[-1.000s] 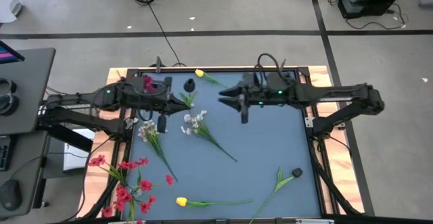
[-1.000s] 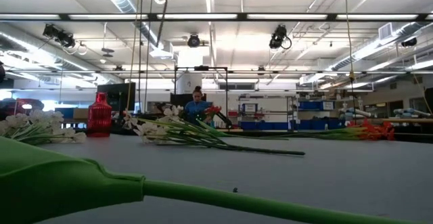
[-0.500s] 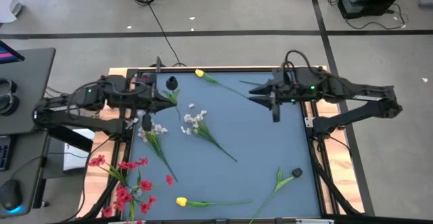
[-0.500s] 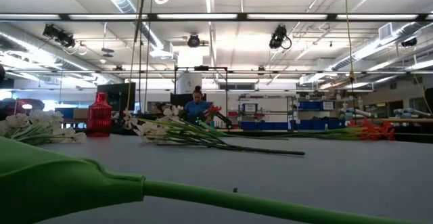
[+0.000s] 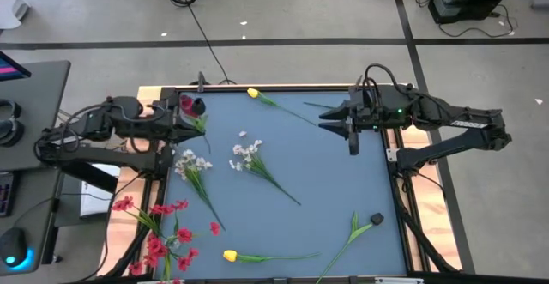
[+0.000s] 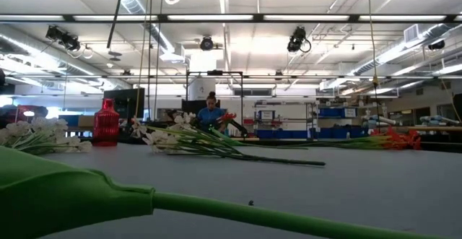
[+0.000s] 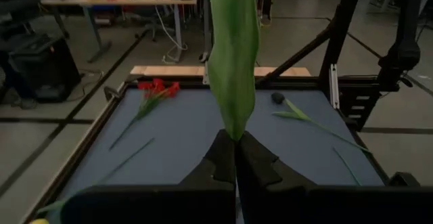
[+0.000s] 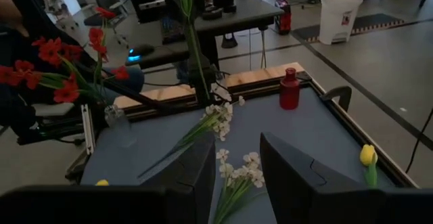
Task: Sort flowers into vase by color
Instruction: Put the top black flower into the transparent vase
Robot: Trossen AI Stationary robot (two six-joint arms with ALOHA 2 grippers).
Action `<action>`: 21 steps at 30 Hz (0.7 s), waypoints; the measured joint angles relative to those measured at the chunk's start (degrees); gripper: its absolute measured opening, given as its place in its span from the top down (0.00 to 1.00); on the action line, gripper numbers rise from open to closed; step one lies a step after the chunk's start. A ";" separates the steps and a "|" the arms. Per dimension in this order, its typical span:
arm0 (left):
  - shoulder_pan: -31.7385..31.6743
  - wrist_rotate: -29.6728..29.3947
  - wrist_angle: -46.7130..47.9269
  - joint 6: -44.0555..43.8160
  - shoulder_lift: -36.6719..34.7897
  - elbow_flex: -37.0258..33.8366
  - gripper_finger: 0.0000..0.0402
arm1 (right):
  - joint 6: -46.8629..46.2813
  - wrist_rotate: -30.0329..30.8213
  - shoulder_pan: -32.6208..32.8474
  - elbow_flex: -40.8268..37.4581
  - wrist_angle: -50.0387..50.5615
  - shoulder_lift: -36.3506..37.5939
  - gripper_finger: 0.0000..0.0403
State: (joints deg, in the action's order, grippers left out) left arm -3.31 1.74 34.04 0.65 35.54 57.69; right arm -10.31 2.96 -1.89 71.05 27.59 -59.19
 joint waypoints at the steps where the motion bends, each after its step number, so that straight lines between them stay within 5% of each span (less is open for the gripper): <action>1: 0.00 0.00 0.03 0.25 -0.41 0.00 1.00 | 0.00 0.00 0.00 0.00 -0.06 -0.01 0.69; 12: 0.00 1.29 6.12 1.67 -2.76 0.00 1.00 | 0.00 -0.01 0.00 0.00 -0.06 -0.75 0.69; 21: 0.02 21.62 9.88 5.03 -9.04 1.78 1.00 | -0.02 -0.02 0.00 0.00 -0.09 -0.75 0.69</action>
State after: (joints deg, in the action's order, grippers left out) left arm -3.29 23.36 43.92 5.67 26.50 59.47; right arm -10.32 2.94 -1.89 71.05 27.51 -59.94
